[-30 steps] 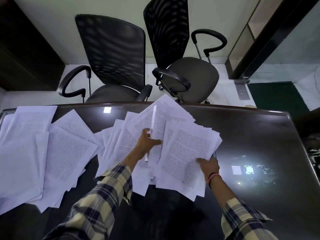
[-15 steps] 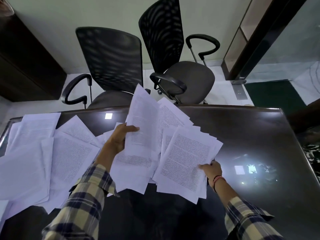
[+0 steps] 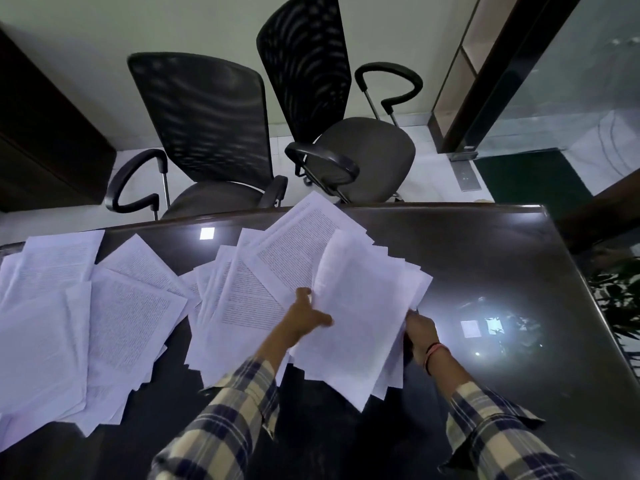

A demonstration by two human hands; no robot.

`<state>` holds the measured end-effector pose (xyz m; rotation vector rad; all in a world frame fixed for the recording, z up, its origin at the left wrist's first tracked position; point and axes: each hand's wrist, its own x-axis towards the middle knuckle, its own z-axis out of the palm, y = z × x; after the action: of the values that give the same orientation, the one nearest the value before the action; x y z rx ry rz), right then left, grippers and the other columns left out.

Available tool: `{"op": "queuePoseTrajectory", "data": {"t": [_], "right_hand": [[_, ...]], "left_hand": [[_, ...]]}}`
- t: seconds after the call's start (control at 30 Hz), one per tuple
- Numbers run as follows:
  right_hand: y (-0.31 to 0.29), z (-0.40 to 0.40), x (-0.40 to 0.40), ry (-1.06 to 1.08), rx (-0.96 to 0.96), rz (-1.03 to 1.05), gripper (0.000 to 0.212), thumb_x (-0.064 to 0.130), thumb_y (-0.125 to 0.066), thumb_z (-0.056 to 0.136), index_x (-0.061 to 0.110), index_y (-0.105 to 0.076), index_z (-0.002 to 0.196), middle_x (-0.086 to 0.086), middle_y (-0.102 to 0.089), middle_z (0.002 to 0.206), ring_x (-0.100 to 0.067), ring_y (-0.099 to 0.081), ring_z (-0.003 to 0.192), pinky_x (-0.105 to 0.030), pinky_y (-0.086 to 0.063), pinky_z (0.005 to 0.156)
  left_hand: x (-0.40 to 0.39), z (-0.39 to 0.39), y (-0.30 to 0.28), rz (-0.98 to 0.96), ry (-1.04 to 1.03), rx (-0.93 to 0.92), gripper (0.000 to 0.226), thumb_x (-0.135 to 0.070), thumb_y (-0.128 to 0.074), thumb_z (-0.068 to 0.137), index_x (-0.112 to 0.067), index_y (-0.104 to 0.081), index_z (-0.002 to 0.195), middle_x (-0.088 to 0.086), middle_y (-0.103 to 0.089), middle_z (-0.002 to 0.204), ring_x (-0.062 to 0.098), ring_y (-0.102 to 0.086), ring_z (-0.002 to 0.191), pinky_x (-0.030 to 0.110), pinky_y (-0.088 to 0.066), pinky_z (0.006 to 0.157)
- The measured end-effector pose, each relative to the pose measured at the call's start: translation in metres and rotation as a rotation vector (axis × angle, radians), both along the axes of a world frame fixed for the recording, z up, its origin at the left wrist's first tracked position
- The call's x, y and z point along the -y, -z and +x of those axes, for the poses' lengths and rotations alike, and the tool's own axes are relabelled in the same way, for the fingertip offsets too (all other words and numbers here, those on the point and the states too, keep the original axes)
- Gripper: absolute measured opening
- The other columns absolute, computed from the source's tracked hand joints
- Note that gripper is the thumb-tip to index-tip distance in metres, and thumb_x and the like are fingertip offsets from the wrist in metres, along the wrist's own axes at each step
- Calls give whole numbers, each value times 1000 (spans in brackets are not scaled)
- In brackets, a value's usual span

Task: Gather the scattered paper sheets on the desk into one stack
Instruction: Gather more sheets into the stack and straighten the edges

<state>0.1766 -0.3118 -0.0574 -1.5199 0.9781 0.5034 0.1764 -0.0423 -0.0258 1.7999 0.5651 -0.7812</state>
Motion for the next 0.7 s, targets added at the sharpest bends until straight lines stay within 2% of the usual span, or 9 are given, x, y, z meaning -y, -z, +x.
{"op": "queuePoseTrajectory", "data": {"t": [0.07, 0.1, 0.17, 0.27, 0.37, 0.43, 0.5, 0.6, 0.7], "right_hand": [[-1, -1, 3, -3, -13, 50, 58, 67, -51, 95, 11, -68, 91, -13, -71, 87, -27, -62, 77, -35, -52, 72], [0, -2, 4, -23, 10, 71, 67, 76, -44, 92, 14, -68, 89, -14, -71, 86, -29, -65, 79, -38, -53, 72], [-3, -5, 4, -17, 83, 130, 69, 78, -35, 94, 18, -69, 89, -10, -72, 86, -27, -67, 82, -35, -53, 71], [-6, -7, -1, -20, 161, 166, 73, 76, -26, 97, 19, -70, 110, -8, -74, 97, -26, -69, 89, -32, -54, 69], [-9, -9, -8, -53, 202, 98, 73, 78, -24, 96, 22, -69, 113, -10, -74, 103, -31, -70, 96, -35, -55, 72], [-2, -11, -12, -62, 164, -9, 86, 87, -30, 88, 11, -63, 114, -16, -69, 104, -38, -67, 99, -32, -50, 68], [-1, -10, -16, -15, 159, -92, 85, 82, -39, 89, 4, -53, 118, -17, -63, 105, -33, -65, 95, -28, -45, 65], [-5, -6, -23, 27, 169, -146, 62, 63, -52, 97, 8, -50, 126, -10, -64, 110, -18, -62, 89, -24, -45, 64], [-7, -3, -26, 22, 152, -216, 58, 50, -61, 97, 8, -47, 134, -11, -65, 122, -26, -66, 98, -33, -55, 79]], "left_hand": [[9, -9, 9, 97, 55, 21, 108, -42, -92, 71, -21, -19, 147, 10, -46, 134, 34, -55, 117, 48, -54, 94], [11, -12, 13, 150, 37, 41, 106, -52, -89, 73, -20, -20, 147, 10, -45, 134, 34, -54, 118, 48, -53, 94], [19, -17, 14, 227, -50, 80, 88, -61, -76, 83, -13, -29, 141, 14, -52, 132, 34, -58, 113, 48, -54, 92], [25, -22, 14, 379, -118, 104, 52, -51, -54, 102, -9, -41, 130, 18, -63, 126, 35, -62, 107, 45, -53, 85], [25, -24, 13, 499, -46, 69, 38, -36, -49, 107, -9, -43, 132, 17, -59, 127, 36, -61, 111, 42, -47, 83], [24, -22, 14, 513, 84, 63, 33, -34, -44, 108, -10, -49, 131, 14, -59, 128, 33, -61, 113, 42, -49, 87], [21, -18, 17, 492, 215, 91, 39, -35, -38, 110, -8, -57, 130, 13, -59, 132, 31, -58, 118, 44, -50, 99], [21, -11, 12, 556, 360, 171, 49, -43, -34, 110, -3, -63, 118, 15, -57, 126, 34, -53, 118, 50, -49, 99], [13, 5, 7, 645, 313, 229, 45, -44, -40, 108, -6, -60, 119, 14, -54, 127, 35, -52, 120, 50, -48, 96]]}}
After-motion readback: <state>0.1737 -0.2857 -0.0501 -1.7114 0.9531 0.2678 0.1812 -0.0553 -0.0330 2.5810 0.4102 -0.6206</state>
